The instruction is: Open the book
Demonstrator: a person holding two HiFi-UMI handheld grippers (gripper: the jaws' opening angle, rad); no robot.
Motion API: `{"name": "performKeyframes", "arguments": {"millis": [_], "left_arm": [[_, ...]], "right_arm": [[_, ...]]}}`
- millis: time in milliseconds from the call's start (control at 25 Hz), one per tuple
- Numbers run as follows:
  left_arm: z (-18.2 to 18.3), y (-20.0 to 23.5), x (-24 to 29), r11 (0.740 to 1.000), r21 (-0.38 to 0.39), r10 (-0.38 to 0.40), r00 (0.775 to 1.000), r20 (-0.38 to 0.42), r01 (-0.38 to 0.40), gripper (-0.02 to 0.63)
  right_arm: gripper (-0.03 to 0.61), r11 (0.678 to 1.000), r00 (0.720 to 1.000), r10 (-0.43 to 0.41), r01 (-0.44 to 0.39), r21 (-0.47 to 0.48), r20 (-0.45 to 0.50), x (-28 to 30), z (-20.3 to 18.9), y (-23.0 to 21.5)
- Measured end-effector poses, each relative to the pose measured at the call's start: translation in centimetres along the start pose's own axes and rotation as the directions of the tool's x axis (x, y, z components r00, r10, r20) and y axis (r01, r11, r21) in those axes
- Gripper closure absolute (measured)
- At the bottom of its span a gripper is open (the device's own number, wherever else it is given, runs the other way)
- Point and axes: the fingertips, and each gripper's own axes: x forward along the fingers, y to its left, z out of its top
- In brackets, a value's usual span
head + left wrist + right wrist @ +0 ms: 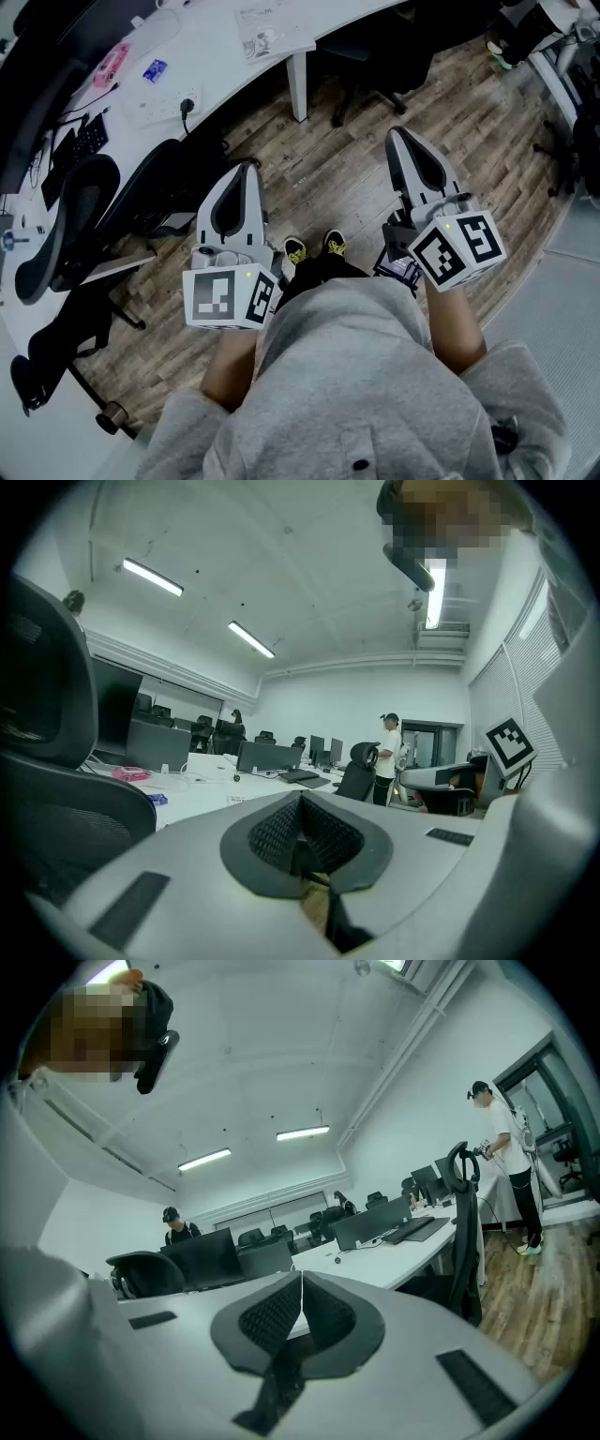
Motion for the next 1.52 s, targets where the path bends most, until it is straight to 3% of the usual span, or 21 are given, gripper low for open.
{"name": "performKeyframes", "arguments": {"millis": [880, 1520], "left_arm": [[0.6, 3.0, 0.1, 1.000, 0.011, 0.019, 1.000, -0.001, -0.019, 0.604], [0.9, 6.4, -1.4, 1.000, -0.022, -0.002, 1.000, 0.003, 0.002, 0.604]], "right_arm": [[0.551, 1.000, 1.000, -0.025, 0.025, 0.012, 0.013, 2.7, -0.5, 1.7], [0.551, 1.000, 1.000, 0.013, -0.013, -0.018, 0.003, 4.6, -1.3, 6.6]]}}
